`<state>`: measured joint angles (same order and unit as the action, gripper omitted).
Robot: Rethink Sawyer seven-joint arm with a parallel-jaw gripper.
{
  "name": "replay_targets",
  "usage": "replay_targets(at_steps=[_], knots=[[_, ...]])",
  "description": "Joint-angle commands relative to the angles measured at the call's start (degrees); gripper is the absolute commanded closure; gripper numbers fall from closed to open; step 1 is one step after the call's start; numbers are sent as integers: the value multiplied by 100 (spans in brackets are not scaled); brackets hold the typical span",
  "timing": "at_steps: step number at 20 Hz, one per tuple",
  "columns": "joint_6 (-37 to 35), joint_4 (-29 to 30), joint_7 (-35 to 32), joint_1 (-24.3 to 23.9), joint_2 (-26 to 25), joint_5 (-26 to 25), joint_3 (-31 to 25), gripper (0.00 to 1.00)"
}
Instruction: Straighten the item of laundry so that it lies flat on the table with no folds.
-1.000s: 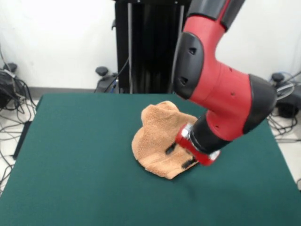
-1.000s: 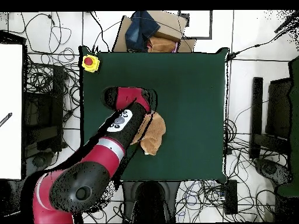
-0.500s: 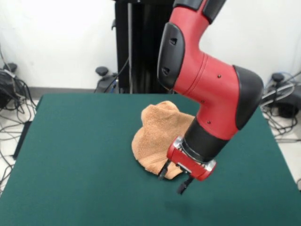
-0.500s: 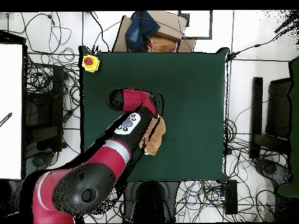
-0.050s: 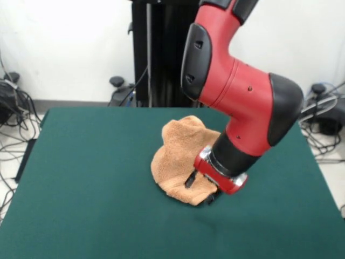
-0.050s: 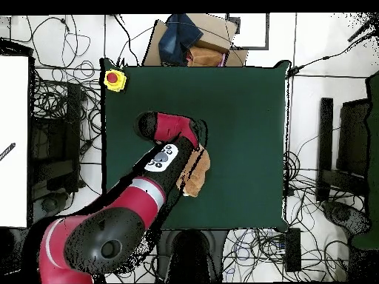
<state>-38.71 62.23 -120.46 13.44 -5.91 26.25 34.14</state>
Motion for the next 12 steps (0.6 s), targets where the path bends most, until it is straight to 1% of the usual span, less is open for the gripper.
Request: replay_targets(at_steps=[1, 5, 9, 12], knots=[[-850, 64, -1612, 4, -406, 223, -651, 0], [-822, -65, -1851, 85, -548, 258, -517, 0], [-747, -454, -2405, 237, -948, 430, -281, 0], [-656, -496, -2757, 342, -995, 634, -212, 0]])
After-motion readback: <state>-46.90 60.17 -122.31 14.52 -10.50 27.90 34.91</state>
